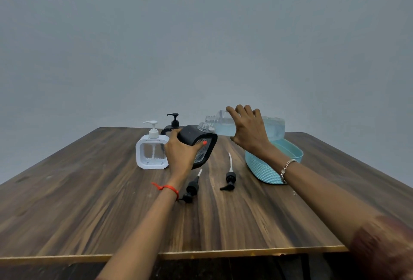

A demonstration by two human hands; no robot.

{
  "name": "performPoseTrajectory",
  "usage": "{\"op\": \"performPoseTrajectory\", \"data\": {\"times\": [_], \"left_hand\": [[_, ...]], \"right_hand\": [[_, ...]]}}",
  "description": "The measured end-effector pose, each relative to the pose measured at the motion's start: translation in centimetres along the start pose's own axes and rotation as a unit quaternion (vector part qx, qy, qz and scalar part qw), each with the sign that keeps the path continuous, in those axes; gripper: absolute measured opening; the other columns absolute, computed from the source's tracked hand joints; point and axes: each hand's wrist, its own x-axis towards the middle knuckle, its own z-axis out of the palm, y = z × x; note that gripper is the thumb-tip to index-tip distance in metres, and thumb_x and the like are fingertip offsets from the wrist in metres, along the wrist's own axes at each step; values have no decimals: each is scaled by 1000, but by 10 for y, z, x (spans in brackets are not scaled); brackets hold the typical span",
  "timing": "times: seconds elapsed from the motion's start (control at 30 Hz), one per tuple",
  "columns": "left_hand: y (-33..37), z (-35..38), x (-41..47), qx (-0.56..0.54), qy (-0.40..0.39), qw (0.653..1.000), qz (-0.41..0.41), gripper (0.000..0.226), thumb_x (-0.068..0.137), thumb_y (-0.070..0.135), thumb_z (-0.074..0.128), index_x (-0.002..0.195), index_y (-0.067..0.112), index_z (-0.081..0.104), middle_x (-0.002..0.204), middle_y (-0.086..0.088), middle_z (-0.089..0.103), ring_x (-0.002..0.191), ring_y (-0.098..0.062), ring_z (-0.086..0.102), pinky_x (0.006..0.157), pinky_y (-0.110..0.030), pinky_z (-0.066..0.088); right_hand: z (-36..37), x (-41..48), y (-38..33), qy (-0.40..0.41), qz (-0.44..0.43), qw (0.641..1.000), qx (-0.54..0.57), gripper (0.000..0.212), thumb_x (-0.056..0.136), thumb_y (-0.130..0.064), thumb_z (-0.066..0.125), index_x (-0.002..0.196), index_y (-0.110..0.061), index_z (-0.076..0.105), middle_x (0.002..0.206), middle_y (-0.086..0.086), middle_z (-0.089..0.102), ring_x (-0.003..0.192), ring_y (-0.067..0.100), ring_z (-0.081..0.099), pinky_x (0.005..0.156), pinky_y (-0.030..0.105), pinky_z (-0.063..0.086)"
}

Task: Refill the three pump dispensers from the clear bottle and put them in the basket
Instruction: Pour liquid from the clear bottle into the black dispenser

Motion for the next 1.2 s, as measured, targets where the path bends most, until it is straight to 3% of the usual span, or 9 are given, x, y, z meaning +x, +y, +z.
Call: {"op": "performPoseTrajectory", "data": {"times": [0.33,0.83,1.03,1.2], "left_hand": [[-2,-1,-1,-8,3,1000,-1,65,55,21,89,111,7,59,103,-8,67,93,-21,61,77,-27,49],[-8,-5,5,-24,-5,999,-24,68,53,26,90,111,8,59,101,-6,67,92,-20,61,77,-29,50],[-11,-9,11,-67,-25,996,-54,68,51,24,91,109,12,58,91,6,62,81,-8,59,65,-8,42],[-15,-14,16,-104,-60,990,-76,56,53,16,90,99,17,57,85,12,63,77,2,60,65,-10,47]], "right_hand": [[1,1,-1,14,-8,1000,0,66,58,-4,74,121,-8,52,99,13,58,87,32,52,75,39,39],[7,5,-3,24,8,999,48,67,60,-10,72,123,-10,49,102,11,56,90,30,49,74,37,34],[7,12,-9,18,59,982,178,74,56,-15,77,124,-11,47,105,9,56,97,28,50,78,36,34],[14,19,-10,34,150,918,366,74,50,-24,87,112,-16,49,101,1,51,96,19,46,77,39,39]]}}
